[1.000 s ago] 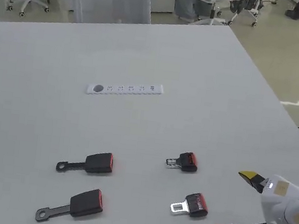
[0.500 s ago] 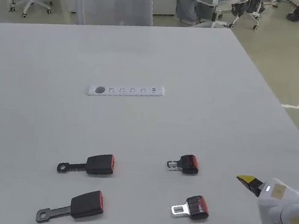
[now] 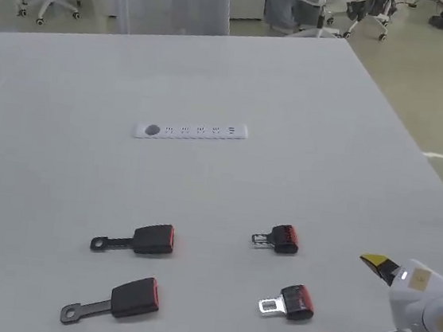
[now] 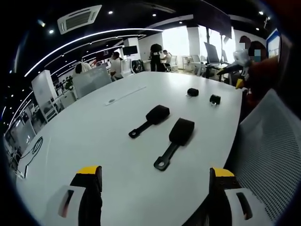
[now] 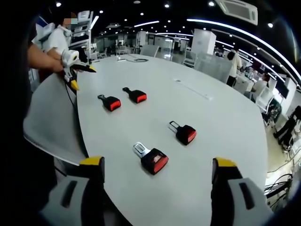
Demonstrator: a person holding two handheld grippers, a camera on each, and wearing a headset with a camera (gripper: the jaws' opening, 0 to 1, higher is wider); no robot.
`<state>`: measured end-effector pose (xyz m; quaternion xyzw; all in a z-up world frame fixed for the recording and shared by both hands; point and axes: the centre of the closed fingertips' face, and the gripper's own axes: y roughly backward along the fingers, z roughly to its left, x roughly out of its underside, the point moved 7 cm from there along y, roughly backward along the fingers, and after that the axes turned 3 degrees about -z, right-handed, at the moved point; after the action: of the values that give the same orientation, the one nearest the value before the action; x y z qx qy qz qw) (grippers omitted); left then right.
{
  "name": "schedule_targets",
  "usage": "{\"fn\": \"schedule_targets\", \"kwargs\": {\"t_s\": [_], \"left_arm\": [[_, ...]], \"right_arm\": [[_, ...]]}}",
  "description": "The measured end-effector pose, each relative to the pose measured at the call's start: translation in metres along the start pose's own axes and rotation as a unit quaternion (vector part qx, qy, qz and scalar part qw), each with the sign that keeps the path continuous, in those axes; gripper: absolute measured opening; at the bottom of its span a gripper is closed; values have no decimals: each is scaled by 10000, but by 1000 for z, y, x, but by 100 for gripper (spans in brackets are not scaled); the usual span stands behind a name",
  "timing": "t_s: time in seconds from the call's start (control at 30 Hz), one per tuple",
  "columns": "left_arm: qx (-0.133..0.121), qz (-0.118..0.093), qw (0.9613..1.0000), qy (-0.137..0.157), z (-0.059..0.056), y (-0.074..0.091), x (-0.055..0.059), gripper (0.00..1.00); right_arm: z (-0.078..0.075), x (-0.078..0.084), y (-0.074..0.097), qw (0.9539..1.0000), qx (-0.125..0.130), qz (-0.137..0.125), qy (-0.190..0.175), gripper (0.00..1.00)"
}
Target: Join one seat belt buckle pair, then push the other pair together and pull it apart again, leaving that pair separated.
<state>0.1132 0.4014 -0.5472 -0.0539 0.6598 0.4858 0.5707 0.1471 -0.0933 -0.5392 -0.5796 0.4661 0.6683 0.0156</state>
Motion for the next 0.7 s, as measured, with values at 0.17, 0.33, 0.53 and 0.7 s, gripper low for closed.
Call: {"fn": "schedule_targets", "kwargs": {"t_s": [0.17,0.33,0.53,0.7], "left_arm": [[46,175,9998,-9,-1,0,2,94],[16,251,9997,65,1,3,2,94],[21,253,9996,83,3,4,0,95],[14,260,9996,64,4,3,0,95]], "right_arm": [[-2,-2,1,10000,68,24,18,88],[-8,-4,4,9998,178,-9,-1,80],[-9,-3,3,9998,180,40,-59,79],[-6,-3,3,9998,173,50,-72,82]]}}
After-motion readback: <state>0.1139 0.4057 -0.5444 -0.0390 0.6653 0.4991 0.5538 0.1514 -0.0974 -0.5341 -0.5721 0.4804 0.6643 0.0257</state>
